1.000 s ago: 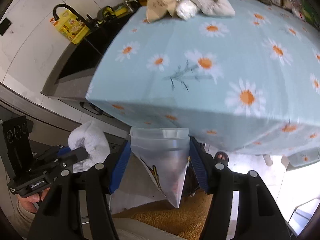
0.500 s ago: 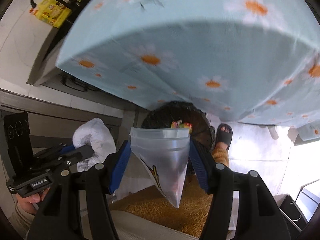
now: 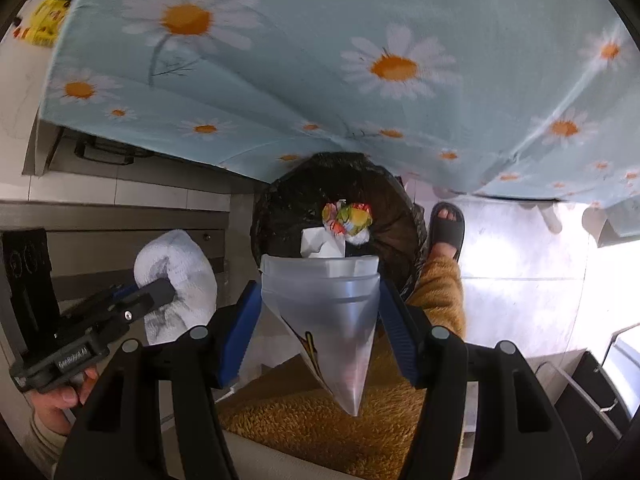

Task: Collect trash
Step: 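Open the left tool and the right tool to drop towel and bag into the bin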

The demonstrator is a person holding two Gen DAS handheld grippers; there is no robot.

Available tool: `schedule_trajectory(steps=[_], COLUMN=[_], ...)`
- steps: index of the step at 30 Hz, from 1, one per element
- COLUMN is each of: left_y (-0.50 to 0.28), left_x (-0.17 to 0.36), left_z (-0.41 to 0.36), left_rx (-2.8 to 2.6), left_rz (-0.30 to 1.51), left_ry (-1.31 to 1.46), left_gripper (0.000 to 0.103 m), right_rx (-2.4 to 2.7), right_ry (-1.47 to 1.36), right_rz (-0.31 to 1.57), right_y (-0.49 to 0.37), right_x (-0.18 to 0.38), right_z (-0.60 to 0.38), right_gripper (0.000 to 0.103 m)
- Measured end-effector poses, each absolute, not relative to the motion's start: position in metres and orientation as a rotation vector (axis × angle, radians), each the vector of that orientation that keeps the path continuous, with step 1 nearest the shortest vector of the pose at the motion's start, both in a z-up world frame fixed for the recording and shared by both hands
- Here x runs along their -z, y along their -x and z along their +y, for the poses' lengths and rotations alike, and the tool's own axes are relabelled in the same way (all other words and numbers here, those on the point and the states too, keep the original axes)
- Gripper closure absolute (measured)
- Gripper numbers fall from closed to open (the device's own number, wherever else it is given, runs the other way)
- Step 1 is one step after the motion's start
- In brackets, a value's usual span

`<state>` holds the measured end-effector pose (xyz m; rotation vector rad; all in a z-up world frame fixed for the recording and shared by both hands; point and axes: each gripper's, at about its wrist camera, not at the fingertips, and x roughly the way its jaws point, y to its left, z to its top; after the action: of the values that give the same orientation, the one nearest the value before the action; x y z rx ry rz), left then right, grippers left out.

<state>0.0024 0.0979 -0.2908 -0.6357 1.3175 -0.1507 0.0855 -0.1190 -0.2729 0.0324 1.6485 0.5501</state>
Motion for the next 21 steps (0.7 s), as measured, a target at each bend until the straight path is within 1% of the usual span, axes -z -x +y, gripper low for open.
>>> schedule_trajectory(steps=[4, 9, 10, 11, 12, 13, 21], left_y=[-0.004, -0.006, -0.006, -0.007, -0.008, -0.009, -0.014], left_x=[0.293, 0.293, 0.294, 0.296, 0.299, 0.300, 0.298], left_z=[0.092, 0.090, 0.091, 0.092, 0.095, 0.096, 0.089], left_rx=[0.161, 0.166, 0.158, 0.153, 0.144, 0.143, 0.148], left_rz=[1.328, 1.332, 1.344, 1.352, 1.361, 1.359, 1.368], left_ry=[0.635, 0.637, 0.644, 0.657, 0.682, 0.704, 0.668], left_gripper=[0.080, 0.079, 0.077, 0.069, 0.062, 0.052, 0.052], right_rx=[-0.529, -0.537, -0.534, -0.525, -0.524, -0.526, -0.522], right_ry=[-0.086, -0.093, -0.091, -0.091, -0.103, -0.113, -0.142], right_rz=[1.680, 1.661, 1.657, 1.650, 1.647, 1.651, 1.637], right_y=[-0.092, -0.097, -0.098, -0.099, -0.099, -0.100, -0.103], right_x=[0.281, 0.273, 0.272, 0.269, 0.268, 0.267, 0.257], right_z=[-0.119, -0.114, -0.114, -0.115, -0.116, -0.116, -0.123], right_gripper=[0.042, 0.041, 0.038, 0.032, 0.031, 0.031, 0.030])
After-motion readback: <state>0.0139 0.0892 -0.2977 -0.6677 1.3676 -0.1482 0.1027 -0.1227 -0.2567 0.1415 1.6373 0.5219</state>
